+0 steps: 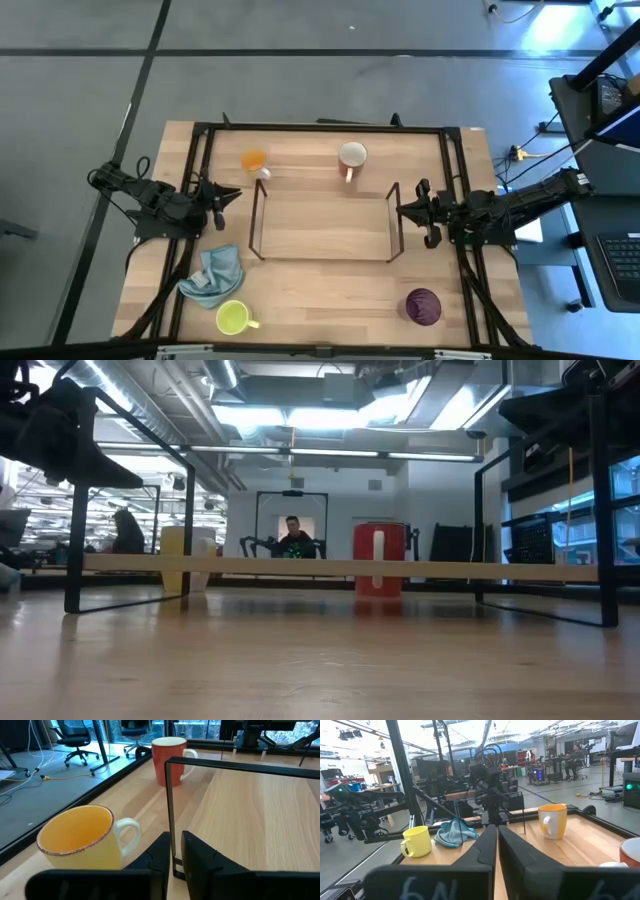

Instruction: Stack small to large cups/mugs on shelf

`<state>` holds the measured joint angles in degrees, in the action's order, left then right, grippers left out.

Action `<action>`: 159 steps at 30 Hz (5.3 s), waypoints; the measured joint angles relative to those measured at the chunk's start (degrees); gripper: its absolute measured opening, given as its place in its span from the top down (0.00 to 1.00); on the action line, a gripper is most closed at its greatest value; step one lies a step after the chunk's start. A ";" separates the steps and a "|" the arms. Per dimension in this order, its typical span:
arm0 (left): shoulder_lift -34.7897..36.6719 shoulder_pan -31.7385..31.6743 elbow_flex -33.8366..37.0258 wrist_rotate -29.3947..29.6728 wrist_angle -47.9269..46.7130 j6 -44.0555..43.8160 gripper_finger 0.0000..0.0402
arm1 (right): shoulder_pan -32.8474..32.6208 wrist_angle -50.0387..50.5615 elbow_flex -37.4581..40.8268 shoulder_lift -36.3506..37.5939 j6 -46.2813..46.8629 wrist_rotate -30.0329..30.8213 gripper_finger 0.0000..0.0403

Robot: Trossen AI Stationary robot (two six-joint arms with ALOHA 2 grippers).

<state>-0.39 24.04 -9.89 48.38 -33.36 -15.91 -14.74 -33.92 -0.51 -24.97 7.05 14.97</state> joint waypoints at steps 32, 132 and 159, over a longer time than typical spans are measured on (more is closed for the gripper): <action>0.00 0.00 0.00 0.00 -0.01 -0.01 0.90 | 0.00 -0.01 0.00 -0.02 -0.02 -0.01 0.95; 0.01 -0.01 0.40 3.34 3.59 13.30 0.90 | -0.02 -0.86 0.00 0.00 1.66 0.01 0.95; 0.01 -0.02 6.54 6.27 57.28 -13.13 0.90 | 0.00 -0.86 0.00 0.00 1.62 0.01 0.95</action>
<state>-0.38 24.02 -3.36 54.65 23.92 -29.04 -14.74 -34.79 -0.51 -24.97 8.67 14.98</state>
